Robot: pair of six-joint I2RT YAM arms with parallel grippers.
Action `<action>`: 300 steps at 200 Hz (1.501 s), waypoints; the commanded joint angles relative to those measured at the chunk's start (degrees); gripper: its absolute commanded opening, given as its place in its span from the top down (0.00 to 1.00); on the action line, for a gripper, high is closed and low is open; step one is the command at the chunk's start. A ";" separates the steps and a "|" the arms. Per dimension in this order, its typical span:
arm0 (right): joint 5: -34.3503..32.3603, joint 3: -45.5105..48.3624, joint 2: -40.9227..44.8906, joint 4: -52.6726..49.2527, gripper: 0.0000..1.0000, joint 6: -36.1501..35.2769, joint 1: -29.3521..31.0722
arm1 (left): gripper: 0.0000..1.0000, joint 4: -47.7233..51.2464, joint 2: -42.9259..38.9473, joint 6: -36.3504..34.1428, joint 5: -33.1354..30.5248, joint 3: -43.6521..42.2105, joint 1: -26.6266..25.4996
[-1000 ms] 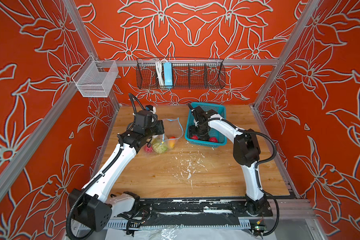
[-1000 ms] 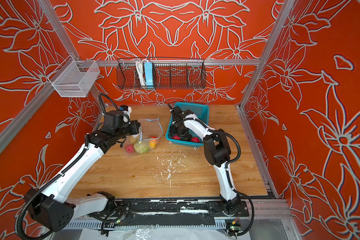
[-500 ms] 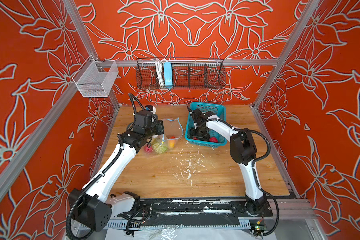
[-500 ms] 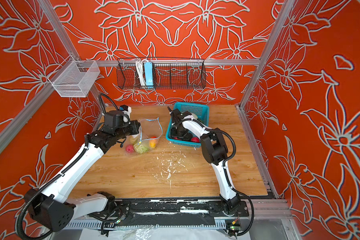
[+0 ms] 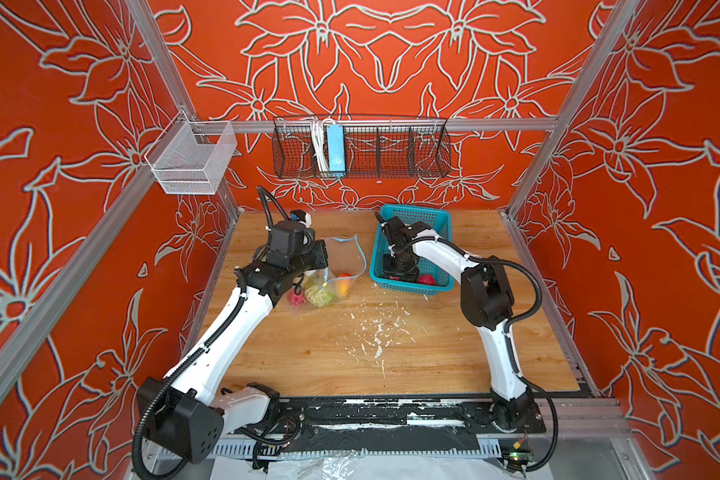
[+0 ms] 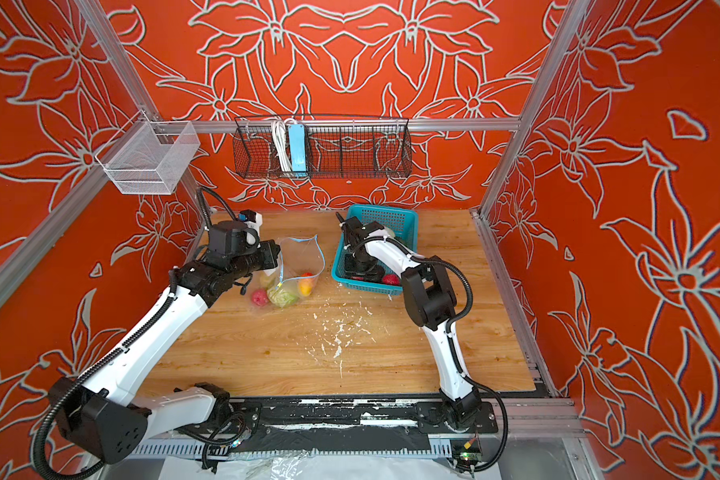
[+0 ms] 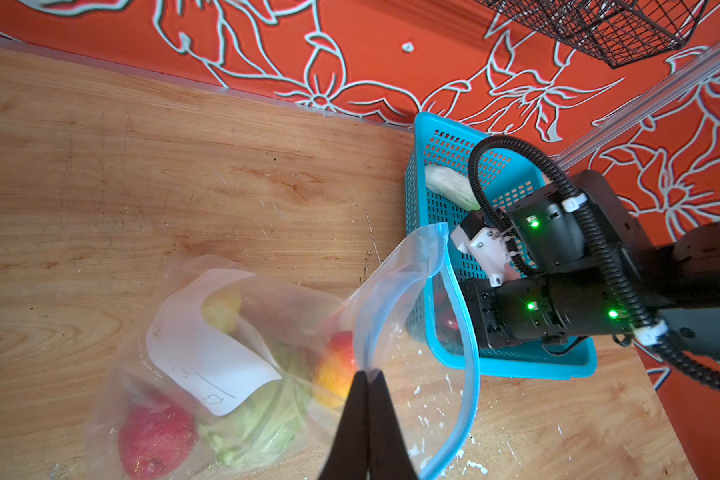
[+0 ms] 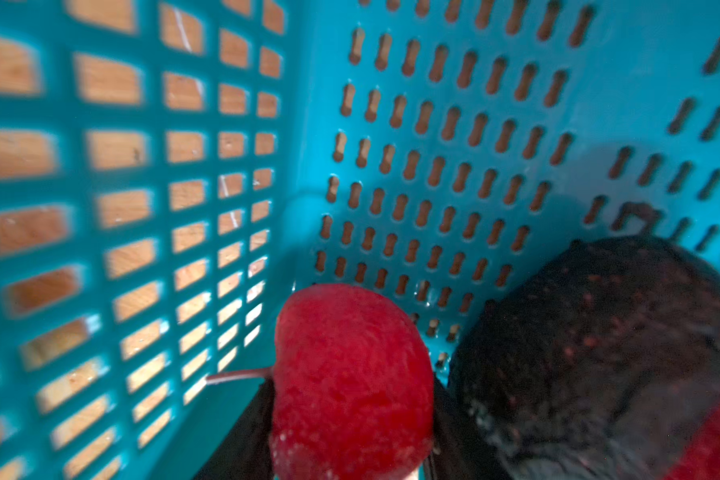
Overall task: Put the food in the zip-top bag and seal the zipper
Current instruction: 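Lower the right gripper into the basket and grasp a red beet, then lift the red beet with the right gripper toward the bag opening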
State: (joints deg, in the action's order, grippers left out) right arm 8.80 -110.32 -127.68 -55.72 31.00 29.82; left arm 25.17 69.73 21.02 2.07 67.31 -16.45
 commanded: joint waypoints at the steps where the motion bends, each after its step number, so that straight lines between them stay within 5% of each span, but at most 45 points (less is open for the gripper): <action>1: -1.59 -0.01 4.97 0.46 0.55 1.33 -0.34 | 1.00 -0.29 -1.19 0.16 -0.75 -0.42 0.34; 300: 1.08 13.70 25.45 14.69 0.61 10.26 -1.13 | 1.00 -0.21 -0.95 0.61 -0.75 -0.51 0.28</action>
State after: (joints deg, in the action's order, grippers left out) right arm 8.88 -97.73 -105.62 -42.92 39.46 28.91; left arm 25.19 69.69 21.06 1.21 67.31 -16.45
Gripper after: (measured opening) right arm 0.493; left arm 0.047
